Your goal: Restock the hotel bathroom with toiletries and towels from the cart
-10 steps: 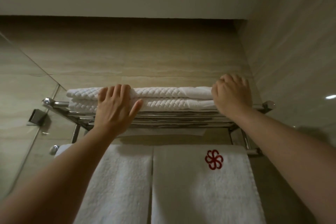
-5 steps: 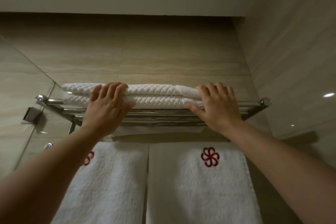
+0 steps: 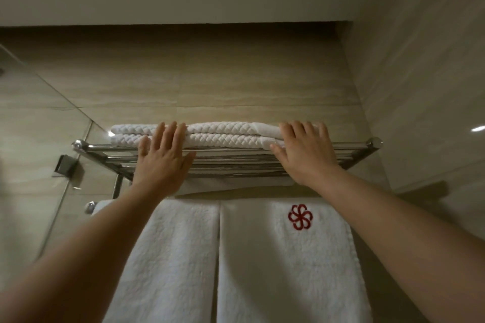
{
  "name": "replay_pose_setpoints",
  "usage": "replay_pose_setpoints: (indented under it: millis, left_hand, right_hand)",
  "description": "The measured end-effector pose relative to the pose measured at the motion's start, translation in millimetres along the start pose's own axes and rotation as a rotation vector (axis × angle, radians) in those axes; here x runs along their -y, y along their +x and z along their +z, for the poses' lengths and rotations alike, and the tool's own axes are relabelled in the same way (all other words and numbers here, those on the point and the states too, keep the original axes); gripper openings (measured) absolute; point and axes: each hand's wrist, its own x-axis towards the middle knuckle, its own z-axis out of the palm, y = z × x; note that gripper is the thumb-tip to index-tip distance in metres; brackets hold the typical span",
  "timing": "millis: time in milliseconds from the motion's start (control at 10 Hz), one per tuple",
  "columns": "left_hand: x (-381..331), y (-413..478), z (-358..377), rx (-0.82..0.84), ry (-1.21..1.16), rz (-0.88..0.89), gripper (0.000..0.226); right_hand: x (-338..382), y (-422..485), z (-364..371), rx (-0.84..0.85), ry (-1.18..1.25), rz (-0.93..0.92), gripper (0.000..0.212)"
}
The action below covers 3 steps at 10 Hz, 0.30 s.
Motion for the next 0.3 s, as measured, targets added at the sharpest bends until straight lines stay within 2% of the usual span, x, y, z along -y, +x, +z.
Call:
replay_pose_setpoints:
  millis: [100,200,300]
  left_hand:
    - [-2.2,-4.7,-17.8,0.094,-0.006,0.034,0.069]
    - [-6.4,-15.0,-42.9,0.145,-0.012,0.154,0.066]
    - [-15.7,-28.2,-65.6,0.271,-0.028,0.242,0.064]
  right_hand:
    - [2.7,-15.0,-5.7,0.059,0.057,-0.013,0.061]
    - [3.1,-32.8,-19.2,0.113,0.108,-0.050,0.063]
    - [3.8,-43.0,-39.2,0.208,0.129,-0.080,0.060]
